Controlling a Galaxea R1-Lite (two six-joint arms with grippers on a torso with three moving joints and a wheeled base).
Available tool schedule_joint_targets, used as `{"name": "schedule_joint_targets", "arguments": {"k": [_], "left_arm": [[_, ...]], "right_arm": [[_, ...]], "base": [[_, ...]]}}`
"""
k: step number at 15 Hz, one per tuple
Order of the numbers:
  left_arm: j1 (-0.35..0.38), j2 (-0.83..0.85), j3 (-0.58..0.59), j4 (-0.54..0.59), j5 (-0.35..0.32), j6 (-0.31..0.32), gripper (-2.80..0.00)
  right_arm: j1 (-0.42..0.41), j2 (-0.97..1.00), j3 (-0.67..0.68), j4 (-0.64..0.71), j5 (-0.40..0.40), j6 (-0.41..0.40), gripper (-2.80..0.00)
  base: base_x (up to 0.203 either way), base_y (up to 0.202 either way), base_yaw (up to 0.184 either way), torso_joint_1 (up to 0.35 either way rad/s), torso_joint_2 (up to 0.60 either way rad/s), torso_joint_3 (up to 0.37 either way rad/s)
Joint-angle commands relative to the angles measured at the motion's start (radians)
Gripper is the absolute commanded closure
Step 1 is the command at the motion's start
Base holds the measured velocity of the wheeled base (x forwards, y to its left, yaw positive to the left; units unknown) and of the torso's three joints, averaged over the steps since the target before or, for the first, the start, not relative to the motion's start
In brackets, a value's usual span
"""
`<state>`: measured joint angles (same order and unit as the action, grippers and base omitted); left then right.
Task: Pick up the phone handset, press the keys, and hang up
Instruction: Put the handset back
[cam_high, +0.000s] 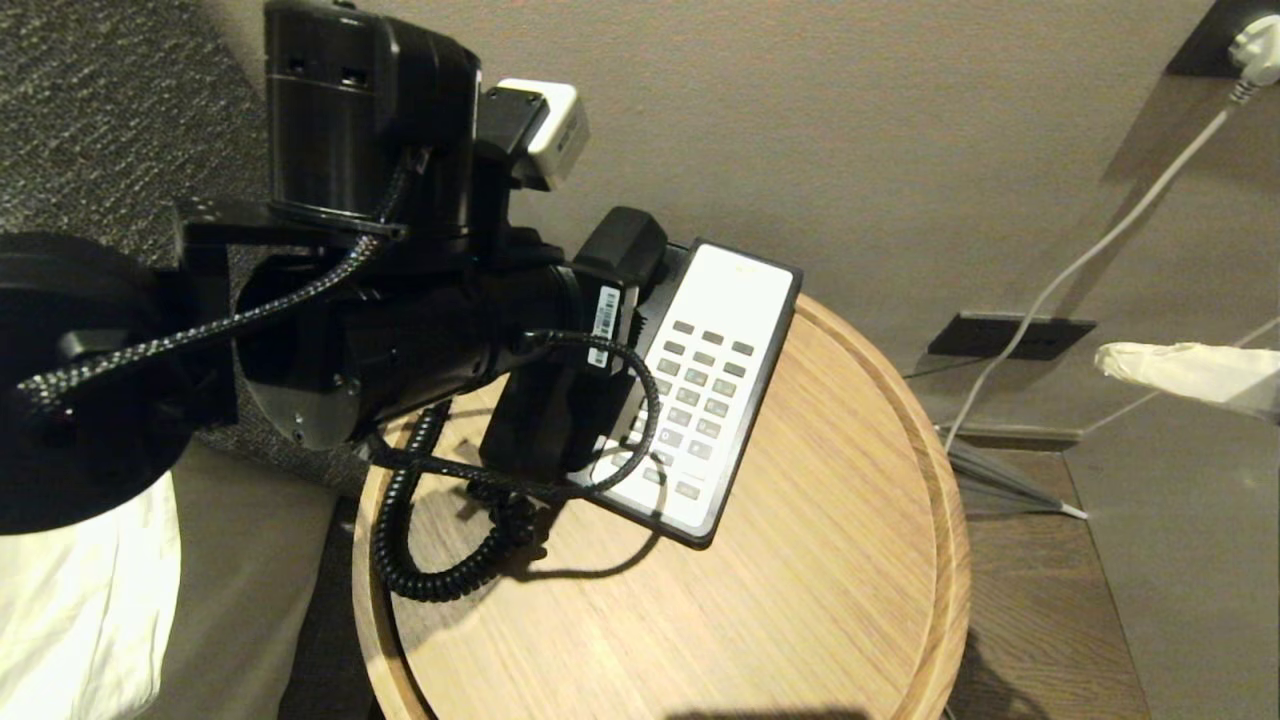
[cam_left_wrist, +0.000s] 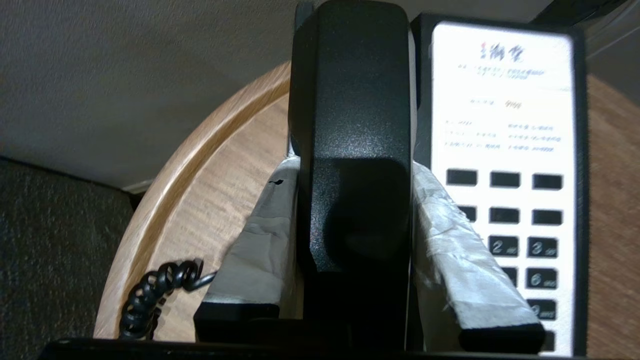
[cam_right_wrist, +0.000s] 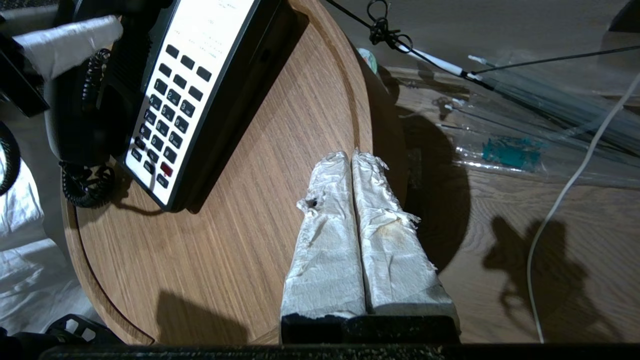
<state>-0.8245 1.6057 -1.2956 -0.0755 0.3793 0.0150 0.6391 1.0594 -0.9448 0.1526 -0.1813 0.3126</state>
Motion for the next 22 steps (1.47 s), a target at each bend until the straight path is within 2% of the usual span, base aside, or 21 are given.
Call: {"name": "schedule_joint_targets", "arguments": {"k": [1,16,22], "left_arm": [[-0.001,0.012,-0.028,0.002,0.002,0.002,0.0],[-0.001,0.095,-0.048,-0.003,0.001,0.002,0.0],[0.022,0.117,-0.048,-0.007,-0.002,0.0,0.0]], "right_arm": [[0.001,0.002,0.003,0.001,-0.001,0.002,0.0],[0.001,-0.006,0.003,-0.001,-0.001,0.003,0.0],[0.001,-0.013,0.009,0.001,-0.001,0.003,0.0]], "base": [[0.0,0.0,0.0,0.0,0.0,0.0],[0.0,0.0,0.0,0.0,0.0,0.0],[0.0,0.0,0.0,0.0,0.0,0.0]]}}
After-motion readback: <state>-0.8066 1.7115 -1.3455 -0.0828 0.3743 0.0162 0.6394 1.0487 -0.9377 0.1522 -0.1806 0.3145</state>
